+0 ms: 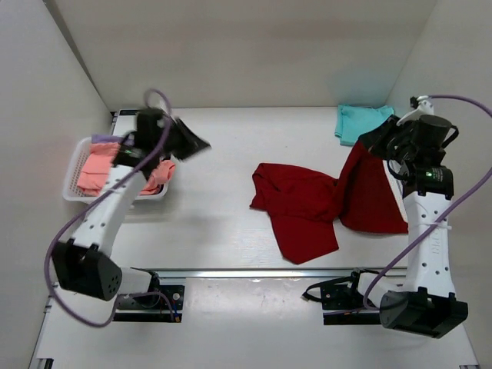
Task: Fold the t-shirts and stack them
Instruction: Flatten out the tshirt
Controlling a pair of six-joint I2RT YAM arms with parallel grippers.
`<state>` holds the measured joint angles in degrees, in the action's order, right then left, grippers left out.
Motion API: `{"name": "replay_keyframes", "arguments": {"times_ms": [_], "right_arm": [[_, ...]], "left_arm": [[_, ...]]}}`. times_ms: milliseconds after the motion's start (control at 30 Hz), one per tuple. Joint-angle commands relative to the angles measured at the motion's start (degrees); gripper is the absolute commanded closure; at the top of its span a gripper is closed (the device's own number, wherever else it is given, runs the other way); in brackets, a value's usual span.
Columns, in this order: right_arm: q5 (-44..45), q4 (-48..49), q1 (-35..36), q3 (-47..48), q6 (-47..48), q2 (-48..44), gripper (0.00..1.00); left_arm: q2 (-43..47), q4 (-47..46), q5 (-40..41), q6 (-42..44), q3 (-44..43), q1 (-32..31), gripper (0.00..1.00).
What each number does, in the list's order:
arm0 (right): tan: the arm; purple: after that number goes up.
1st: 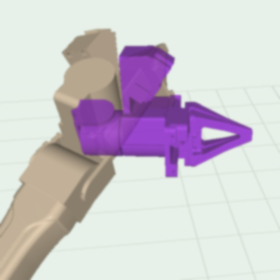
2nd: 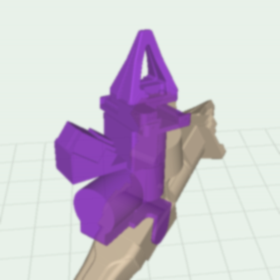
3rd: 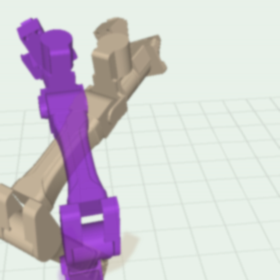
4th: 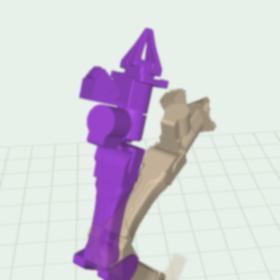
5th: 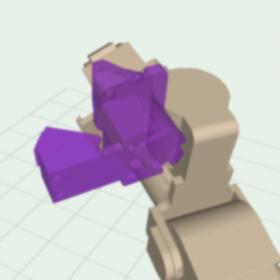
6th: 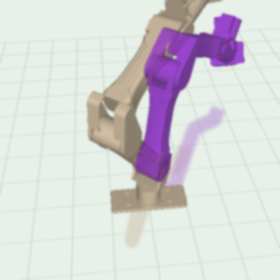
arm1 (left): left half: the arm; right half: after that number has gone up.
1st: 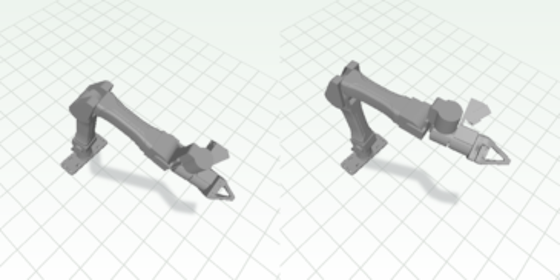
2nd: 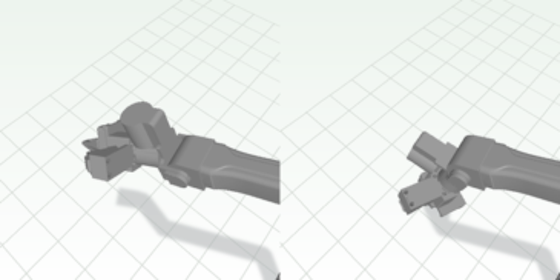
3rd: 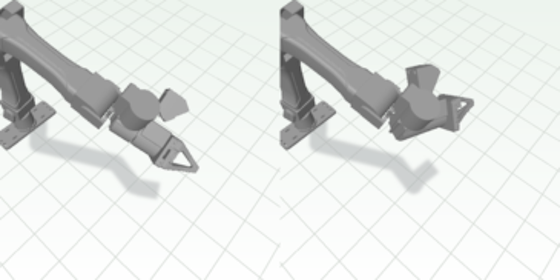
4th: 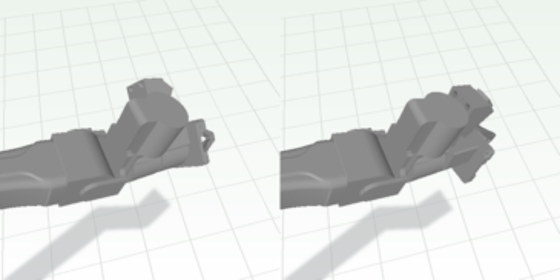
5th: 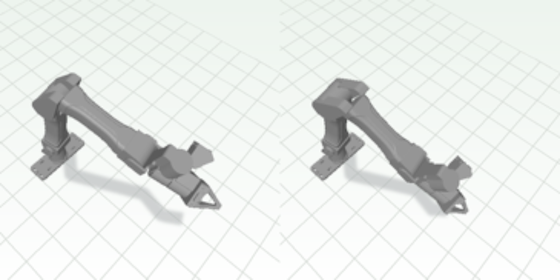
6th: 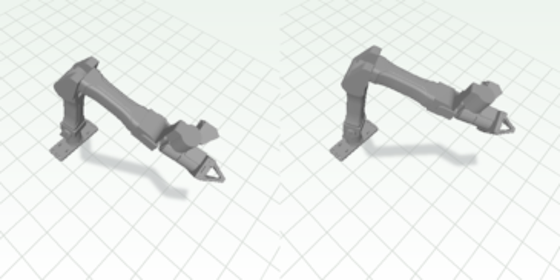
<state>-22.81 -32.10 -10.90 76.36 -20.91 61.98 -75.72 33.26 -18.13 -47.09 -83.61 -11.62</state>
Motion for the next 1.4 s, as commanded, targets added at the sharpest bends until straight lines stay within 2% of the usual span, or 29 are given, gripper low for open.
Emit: {"name": "replay_keyframes", "arguments": {"times_ms": [0,33,133,200,267,433,633,800,867,933,967,1067,1133,1200,1233,1367], "right_arm": [[0.8,2.4,0.2,-3.1,1.1,-1.2,1.00],[1.1,2.3,0.6,-3.6,1.0,-1.2,1.00],[2.3,1.7,1.8,-5.3,1.4,-0.8,1.00],[3.1,2.3,2.5,-6.6,1.6,-0.5,1.00],[3.0,2.5,2.9,-7.7,1.4,-0.2,1.00],[3.6,2.9,3.3,-9.8,1.4,0.1,1.00],[2.9,2.6,2.3,-11.5,2.3,-1.1,1.00],[2.0,2.8,1.1,-12.5,3.1,-1.8,1.00],[1.9,2.8,0.7,-13.2,3.2,-1.9,1.00],[2.1,3.0,1.0,-13.3,3.7,-2.3,1.00],[2.2,3.0,0.8,-13.7,3.5,-2.4,1.00],[2.0,3.4,0.9,-14.5,3.6,-3.0,1.00],[2.4,3.4,1.1,-14.7,3.6,-3.2,1.00],[2.2,4.2,1.2,-14.7,3.5,-3.1,1.00],[2.0,4.4,1.2,-14.4,3.4,-3.0,0.99],[2.4,4.1,1.2,-13.0,3.7,-3.3,0.99]], "left_arm": [[0.1,-7.6,-9.2,-4.0,16.5,-7.1,0.84],[-0.1,-9.8,-10.0,-6.8,19.2,-10.8,0.75],[-2.5,-20.1,-12.4,-13.8,29.5,-20.1,0.66],[-5.4,-22.7,-12.2,-15.1,29.7,-24.4,0.62],[-10.7,-20.0,-11.1,-12.7,27.4,-28.8,0.57],[-18.4,-13.7,-7.0,-9.4,21.7,-34.4,0.49],[-26.8,-14.5,-9.0,-11.0,19.9,-41.5,0.44],[-31.6,-12.5,-7.5,-10.3,16.9,-44.4,0.42],[-32.8,-13.7,-7.3,-12.1,16.9,-44.7,0.34],[-34.7,-15.8,-6.5,-13.6,16.4,-45.2,0.33],[-35.6,-15.9,-6.1,-14.2,15.2,-44.9,0.30],[-40.3,-14.3,-6.0,-13.8,9.7,-45.3,0.34],[-43.3,-14.4,-5.5,-14.8,6.4,-45.5,0.45],[-45.0,-14.7,-6.1,-15.3,2.6,-45.1,0.89],[-45.3,-14.3,-6.3,-15.4,0.8,-44.4,1.00],[-38.6,-7.9,-1.3,-12.2,-5.4,-39.8,1.00]]}}
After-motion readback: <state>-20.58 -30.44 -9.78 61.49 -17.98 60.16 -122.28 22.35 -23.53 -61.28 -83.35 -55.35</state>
